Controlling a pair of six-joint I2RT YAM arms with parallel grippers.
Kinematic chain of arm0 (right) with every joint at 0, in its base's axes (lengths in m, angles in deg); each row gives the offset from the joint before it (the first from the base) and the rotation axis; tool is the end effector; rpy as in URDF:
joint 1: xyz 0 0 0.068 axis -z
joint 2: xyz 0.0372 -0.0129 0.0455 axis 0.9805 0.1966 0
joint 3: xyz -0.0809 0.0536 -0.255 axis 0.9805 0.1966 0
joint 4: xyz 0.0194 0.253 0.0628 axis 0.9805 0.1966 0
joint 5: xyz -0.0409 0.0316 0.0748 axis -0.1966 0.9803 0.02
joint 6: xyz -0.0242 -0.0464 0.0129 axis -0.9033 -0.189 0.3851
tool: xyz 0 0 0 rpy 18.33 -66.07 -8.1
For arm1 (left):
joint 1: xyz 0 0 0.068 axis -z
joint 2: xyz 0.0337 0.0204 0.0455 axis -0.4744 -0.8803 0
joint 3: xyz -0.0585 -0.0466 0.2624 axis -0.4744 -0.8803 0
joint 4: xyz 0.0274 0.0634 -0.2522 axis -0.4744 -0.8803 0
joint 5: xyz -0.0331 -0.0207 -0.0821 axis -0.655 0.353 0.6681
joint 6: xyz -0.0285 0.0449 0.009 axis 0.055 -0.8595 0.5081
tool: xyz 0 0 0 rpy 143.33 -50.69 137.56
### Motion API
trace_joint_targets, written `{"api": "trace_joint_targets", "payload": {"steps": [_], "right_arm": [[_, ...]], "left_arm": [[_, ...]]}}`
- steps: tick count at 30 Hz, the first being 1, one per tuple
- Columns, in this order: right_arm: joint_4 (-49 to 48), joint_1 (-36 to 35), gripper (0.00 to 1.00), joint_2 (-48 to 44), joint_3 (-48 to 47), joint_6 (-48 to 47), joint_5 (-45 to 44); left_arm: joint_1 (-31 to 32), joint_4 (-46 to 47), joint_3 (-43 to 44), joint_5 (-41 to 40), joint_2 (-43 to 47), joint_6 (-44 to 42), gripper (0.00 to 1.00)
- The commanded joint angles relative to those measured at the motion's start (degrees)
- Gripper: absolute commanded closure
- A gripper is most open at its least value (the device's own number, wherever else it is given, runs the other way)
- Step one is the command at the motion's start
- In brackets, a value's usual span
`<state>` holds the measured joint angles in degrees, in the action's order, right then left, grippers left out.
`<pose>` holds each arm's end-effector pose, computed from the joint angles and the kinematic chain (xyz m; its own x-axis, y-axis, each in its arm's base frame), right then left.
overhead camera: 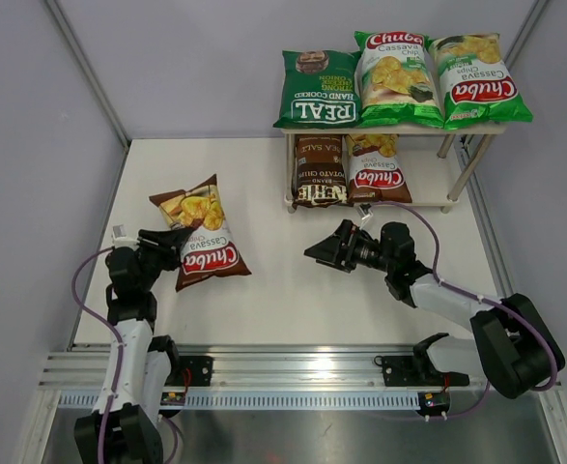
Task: Place and organize the chips bags onto the shelf
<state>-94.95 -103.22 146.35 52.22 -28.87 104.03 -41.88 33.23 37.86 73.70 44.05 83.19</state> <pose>0.2152 0.1218 0.2003 -0.8333 0.3364 -0.4386 -0.3109 0.3708 0.8751 0.1656 0.0235 0.2097 -0.2928 -0.9343 -0.2034 -0.1925 0.2660 -0.9446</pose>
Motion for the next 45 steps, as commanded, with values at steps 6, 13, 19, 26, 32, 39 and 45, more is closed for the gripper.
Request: {"api": "trace_joint_targets", "payload": {"steps": [6, 13, 19, 26, 32, 39, 45], "right_arm": [[-13.01, -12.43, 0.01, -4.13, 0.1, 0.85, -12.76], [-20.11, -20.34, 0.0, -2.83, -2.36, 0.06, -27.71], [-26.28, -31.84, 0.0, 0.25, -4.9, -6.26, -45.99], [-29.89, -36.53, 0.01, 8.33, -13.6, -13.39, -47.15], [-32.87, -37.67, 0.01, 14.93, -20.81, -16.2, -44.6], [-43.4, -37.76, 0.0, 20.9, -24.68, -17.52, -38.19], [-42.46, -37.67, 0.01, 23.11, -27.93, -19.36, -40.9]], "left_arm": [[7.04, 13.36, 1.92, -7.5, 7.73, 18.83, 0.83], [13.12, 15.03, 3.5, -17.44, 10.55, 28.66, 0.85], [18.3, 16.88, 5.61, -24.64, 11.6, 32.11, 0.86], [22.96, 16.61, 7.98, -29.22, 12.39, 34.13, 0.85], [24.72, 17.93, 8.69, -29.05, 12.39, 36.24, 0.84], [24.99, 17.93, 9.92, -27.47, 13.01, 37.29, 0.83], [26.39, 17.58, 9.22, -27.12, 14.58, 37.91, 0.84]]}}
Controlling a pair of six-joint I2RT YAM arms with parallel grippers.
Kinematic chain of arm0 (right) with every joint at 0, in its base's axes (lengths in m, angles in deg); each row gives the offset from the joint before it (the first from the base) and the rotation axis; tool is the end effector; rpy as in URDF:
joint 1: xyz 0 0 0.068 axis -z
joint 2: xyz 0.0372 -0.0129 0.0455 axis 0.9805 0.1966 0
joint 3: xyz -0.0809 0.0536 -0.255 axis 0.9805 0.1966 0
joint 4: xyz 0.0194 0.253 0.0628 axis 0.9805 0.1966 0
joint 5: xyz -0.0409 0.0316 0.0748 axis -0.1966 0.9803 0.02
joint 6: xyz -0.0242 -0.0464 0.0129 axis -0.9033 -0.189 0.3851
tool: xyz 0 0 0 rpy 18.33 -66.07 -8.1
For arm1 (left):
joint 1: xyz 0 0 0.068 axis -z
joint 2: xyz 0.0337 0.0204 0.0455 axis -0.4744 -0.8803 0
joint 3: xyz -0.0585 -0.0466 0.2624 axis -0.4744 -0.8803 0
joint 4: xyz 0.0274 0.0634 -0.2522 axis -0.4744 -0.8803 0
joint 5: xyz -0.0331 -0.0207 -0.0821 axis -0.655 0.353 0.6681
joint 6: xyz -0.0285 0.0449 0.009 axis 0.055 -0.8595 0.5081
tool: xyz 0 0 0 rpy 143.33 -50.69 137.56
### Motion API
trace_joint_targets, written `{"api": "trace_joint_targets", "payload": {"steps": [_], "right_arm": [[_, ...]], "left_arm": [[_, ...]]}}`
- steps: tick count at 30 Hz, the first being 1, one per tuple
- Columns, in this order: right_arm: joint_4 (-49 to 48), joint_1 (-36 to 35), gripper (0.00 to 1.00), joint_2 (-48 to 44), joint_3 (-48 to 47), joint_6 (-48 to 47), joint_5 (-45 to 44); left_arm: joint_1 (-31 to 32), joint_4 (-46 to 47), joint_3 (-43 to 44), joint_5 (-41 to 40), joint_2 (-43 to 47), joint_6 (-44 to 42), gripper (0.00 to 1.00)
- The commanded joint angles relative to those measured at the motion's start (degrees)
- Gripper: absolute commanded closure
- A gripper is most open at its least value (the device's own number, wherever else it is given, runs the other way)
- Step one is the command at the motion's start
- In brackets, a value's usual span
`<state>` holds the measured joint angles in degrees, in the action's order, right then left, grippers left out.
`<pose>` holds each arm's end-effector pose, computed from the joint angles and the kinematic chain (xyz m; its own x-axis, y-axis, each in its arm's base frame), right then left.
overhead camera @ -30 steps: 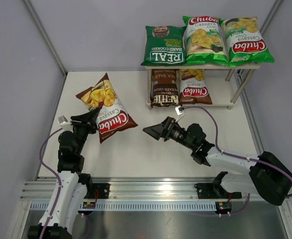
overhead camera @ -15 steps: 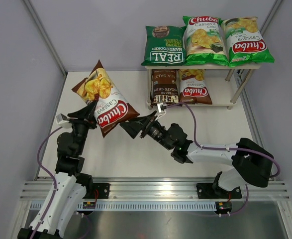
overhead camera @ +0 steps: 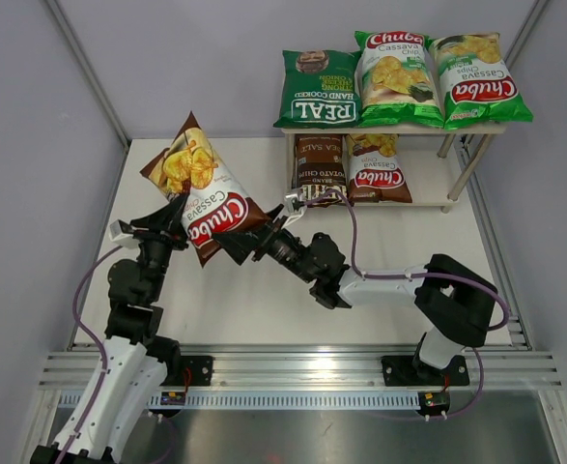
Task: Place and organize the chips bags onto the shelf
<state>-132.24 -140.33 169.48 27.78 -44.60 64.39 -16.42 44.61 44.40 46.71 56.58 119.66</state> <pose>0.1703 0.3121 0.2886 -0.3859 0.5999 -0.7008 -0.7884 0.1799 0.5882 0.1370 -0.0287 0.3015 -0.2601 -0.9246 0.2782 0.1638 -0.3262 -0.9310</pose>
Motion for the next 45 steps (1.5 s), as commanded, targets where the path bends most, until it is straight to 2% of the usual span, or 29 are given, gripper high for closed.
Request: {"api": "trace_joint_targets", "payload": {"steps": [1, 10, 12, 14, 16, 17, 20, 23, 24, 26, 27, 29, 32, 35, 36, 39, 45], "right_arm": [[-4.91, -0.56, 0.01, -0.02, -4.02, -4.85, -1.34], [2.38, -0.12, 0.0, -1.6, -9.47, -6.45, -1.96], [3.18, 0.49, 0.05, -1.51, -10.09, -5.65, 0.31], [3.27, 1.02, 0.18, -1.6, -9.74, -5.13, 2.24], [3.44, 1.81, 0.42, -2.04, -9.39, -4.69, 4.44], [3.53, 1.9, 0.46, -2.39, -8.69, -4.6, 5.24], [3.71, 2.17, 0.59, -4.05, -7.2, -6.35, 6.12], [4.59, 2.17, 0.64, -5.72, -6.05, -8.02, 7.09], [5.11, 2.17, 0.66, -6.69, -5.7, -8.72, 7.35], [5.73, 2.69, 0.71, -7.75, -4.3, -8.9, 7.71], [5.82, 3.04, 0.75, -8.62, -3.77, -8.55, 7.97], [5.82, 4.09, 0.76, -9.5, -2.11, -8.12, 8.5], [6.26, 5.41, 0.8, -11.52, 0.7, -7.06, 9.2], [6.43, 6.38, 0.82, -14.95, 5.7, -5.57, 9.12], [6.61, 7.17, 0.82, -17.22, 7.21, -4.78, 9.11], [10.11, 8.66, 0.82, -23.19, 13.18, -3.11, 8.68], [19.87, 10.69, 0.84, -38.38, 25.31, -0.12, 5.25]], "left_arm": [[1.19, 5.41, 2.59, -0.12, 2.5, 1.26, 0.84], [2.16, 3.38, 1.36, 3.3, 4.26, 0.03, 0.84], [2.16, 3.29, 0.93, 4.09, 4.35, -0.41, 0.84], [2.16, 3.47, 0.92, 4.45, 4.35, -1.29, 0.82], [2.16, 4.08, 1.01, 4.71, 4.61, -3.04, 0.79], [2.16, 3.91, 1.1, 4.62, 5.05, -3.75, 0.73], [2.16, 3.29, 1.01, 4.19, 5.84, -5.86, 0.66], [2.16, 2.68, 0.92, 3.66, 6.63, -8.32, 0.55], [2.16, 2.07, 1.01, 3.31, 7.07, -9.63, 0.39], [2.16, 1.19, 1.19, 2.78, 8.04, -11.48, 0.22], [2.16, -0.38, 1.45, 1.73, 8.91, -14.18, 0.09], [2.16, -2.32, 2.41, 0.85, 9.45, -17.71, 0.01], [2.07, -8.12, 5.22, -1.07, 9.8, -26.13, 0.01], [2.07, -20.14, 9.26, -5.82, 10.85, -31.68, 0.01], [2.07, -28.27, 10.75, -9.75, 11.03, -35.79, 0.01], [2.16, -40.16, 14.1, -16.0, 11.29, -42.67, 0.01], [2.07, -48.19, 16.21, -15.68, 9.64, -57.68, 0.01]]}}
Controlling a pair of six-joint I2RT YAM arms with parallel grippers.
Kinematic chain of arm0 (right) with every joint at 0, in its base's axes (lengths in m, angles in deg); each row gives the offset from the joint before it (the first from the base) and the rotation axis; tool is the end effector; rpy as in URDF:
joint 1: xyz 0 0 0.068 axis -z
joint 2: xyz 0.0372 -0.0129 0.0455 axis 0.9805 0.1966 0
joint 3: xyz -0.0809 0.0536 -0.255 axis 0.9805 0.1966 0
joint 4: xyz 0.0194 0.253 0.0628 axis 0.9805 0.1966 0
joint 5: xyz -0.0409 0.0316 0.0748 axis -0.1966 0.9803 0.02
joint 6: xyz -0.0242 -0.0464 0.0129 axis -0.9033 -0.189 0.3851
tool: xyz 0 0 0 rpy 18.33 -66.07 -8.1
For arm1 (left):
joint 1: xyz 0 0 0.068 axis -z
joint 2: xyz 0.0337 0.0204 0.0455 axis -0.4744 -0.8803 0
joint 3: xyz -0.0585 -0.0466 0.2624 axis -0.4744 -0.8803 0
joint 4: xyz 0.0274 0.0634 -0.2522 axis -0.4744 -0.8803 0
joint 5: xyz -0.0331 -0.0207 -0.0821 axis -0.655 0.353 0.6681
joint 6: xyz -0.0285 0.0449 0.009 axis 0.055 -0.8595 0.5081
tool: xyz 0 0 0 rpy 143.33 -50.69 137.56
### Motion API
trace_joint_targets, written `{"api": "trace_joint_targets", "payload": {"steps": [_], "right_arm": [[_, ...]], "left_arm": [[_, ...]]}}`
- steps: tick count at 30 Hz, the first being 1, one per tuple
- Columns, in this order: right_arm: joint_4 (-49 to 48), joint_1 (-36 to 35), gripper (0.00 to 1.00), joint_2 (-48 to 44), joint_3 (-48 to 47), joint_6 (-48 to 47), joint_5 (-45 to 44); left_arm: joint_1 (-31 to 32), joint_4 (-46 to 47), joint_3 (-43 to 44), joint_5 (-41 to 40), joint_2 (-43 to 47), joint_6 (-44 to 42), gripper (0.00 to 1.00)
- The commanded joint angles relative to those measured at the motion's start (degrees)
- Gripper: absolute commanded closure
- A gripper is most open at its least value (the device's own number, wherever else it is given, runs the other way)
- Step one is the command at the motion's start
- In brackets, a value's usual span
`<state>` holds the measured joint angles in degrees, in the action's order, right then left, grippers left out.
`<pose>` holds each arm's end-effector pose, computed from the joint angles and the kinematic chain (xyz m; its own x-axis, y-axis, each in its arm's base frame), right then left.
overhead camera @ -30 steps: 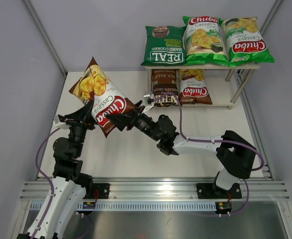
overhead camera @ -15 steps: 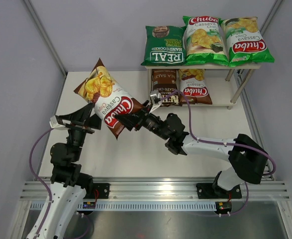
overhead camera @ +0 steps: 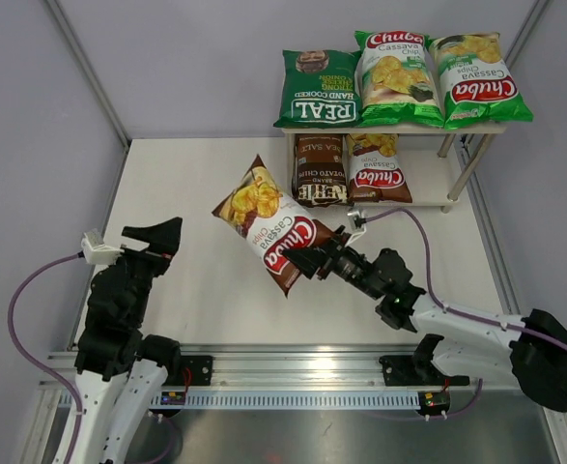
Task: Place and organize the chips bags onto the shelf
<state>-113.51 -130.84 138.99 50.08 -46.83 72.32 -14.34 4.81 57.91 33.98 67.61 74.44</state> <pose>0.1460 0.1932 0.2755 -0.3851 0.4696 -0.7944 -0.7582 0.3298 0.5625 0.0830 -0.0124 0.3249 -0.0287 -0.8743 -0.4845 -0.0150 0.4850 -0.8744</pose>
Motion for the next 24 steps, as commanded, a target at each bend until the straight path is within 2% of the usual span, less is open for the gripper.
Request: {"api": "trace_joint_targets", "payload": {"steps": [1, 2, 6, 8, 11, 19, 24], "right_arm": [[1.85, 2.25, 0.84, -10.02, 4.69, 2.46, -3.21], [4.99, 2.78, 0.85, -12.48, 6.97, 2.64, -4.43], [15.19, 5.68, 0.85, -25.74, 8.39, 2.12, -8.13], [21.76, 7.7, 0.85, -28.14, 6.74, 2.03, -10.23], [24.52, 11.03, 0.85, -29.12, 5.85, 3.42, -10.33], [17.67, 21.06, 0.84, -26.04, 7.0, 7.39, -5.86], [9.25, 29.58, 0.84, -19.11, 6.81, 12.21, 2.31]], "left_arm": [[0.0, -9.63, 3.58, -2.44, -2.28, -14.32, 0.01], [0.0, -10.16, 5.33, -1.47, -3.25, -19.04, 0.01], [0.0, -14.46, 9.03, 3.62, -8.08, -28.02, 0.01], [0.0, -15.18, 9.47, 5.47, -10.02, -31.81, 0.01], [0.0, -15.8, 9.56, 6.7, -10.64, -33.93, 0.01], [0.0, -16.06, 9.57, 8.29, -11.78, -40.7, 0.01], [0.0, -15.09, 8.69, 8.55, -10.91, -41.76, 0.01]]}}
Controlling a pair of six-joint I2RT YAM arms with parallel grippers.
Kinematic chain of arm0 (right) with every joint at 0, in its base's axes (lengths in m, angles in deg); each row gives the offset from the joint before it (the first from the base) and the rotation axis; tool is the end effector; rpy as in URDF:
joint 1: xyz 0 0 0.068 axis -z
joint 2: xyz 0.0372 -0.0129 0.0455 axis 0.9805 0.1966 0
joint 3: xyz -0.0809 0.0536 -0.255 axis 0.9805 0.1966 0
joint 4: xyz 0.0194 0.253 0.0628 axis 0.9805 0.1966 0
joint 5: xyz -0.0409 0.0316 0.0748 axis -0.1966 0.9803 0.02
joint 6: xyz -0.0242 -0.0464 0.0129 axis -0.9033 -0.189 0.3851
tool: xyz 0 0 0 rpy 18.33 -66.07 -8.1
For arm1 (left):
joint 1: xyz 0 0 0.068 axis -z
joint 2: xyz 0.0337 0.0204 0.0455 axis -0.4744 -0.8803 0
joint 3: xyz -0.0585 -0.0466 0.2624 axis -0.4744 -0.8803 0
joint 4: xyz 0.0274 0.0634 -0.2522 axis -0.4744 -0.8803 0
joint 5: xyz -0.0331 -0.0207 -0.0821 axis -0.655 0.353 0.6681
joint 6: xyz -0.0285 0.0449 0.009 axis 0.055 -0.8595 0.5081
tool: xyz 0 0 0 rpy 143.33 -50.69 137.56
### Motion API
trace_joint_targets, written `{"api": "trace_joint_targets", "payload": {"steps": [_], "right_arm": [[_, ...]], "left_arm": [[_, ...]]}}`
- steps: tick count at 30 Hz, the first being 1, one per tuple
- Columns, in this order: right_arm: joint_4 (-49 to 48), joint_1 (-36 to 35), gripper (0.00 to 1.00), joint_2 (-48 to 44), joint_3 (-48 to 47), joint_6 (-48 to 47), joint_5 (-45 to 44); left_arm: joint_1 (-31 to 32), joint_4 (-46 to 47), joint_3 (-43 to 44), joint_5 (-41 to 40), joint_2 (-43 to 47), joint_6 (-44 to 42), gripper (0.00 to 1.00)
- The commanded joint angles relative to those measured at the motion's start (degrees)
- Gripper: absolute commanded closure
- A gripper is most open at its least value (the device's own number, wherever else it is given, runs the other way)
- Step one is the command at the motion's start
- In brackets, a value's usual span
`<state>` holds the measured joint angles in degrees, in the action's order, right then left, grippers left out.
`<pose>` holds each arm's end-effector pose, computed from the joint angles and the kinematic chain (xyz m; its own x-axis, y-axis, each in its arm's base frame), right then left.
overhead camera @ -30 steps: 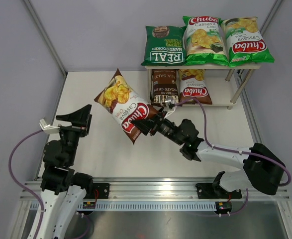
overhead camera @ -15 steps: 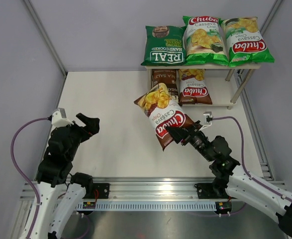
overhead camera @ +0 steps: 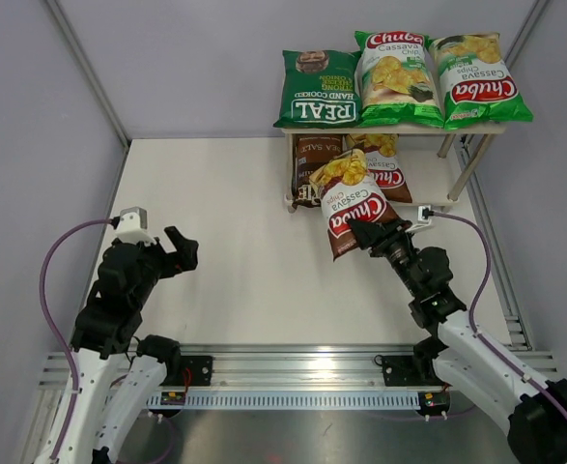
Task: Place and organize the chips bags onto the shelf
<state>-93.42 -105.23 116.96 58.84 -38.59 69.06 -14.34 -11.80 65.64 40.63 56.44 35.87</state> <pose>0.1612 0.0818 0.2578 -0.2615 0.6555 -0.7085 -0.4075 0.5904 0.6967 0.1015 -0.0212 0.3226 -0.3845 -0.3011 -0.8726 -0.0085 0.9464 -0.3228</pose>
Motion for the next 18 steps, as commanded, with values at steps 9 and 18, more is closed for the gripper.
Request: {"api": "trace_joint_targets", "payload": {"steps": [9, 18], "right_arm": [[-25.61, 20.58, 0.83, 15.76, -5.72, 10.83, 17.7], [-38.86, 32.09, 0.83, 28.94, -10.03, 16.19, 24.46]], "left_arm": [[0.0, 2.14, 0.16, 4.11, 0.7, -3.89, 0.01], [0.0, 2.57, -0.19, 5.34, 1.14, -4.06, 0.01]]}}
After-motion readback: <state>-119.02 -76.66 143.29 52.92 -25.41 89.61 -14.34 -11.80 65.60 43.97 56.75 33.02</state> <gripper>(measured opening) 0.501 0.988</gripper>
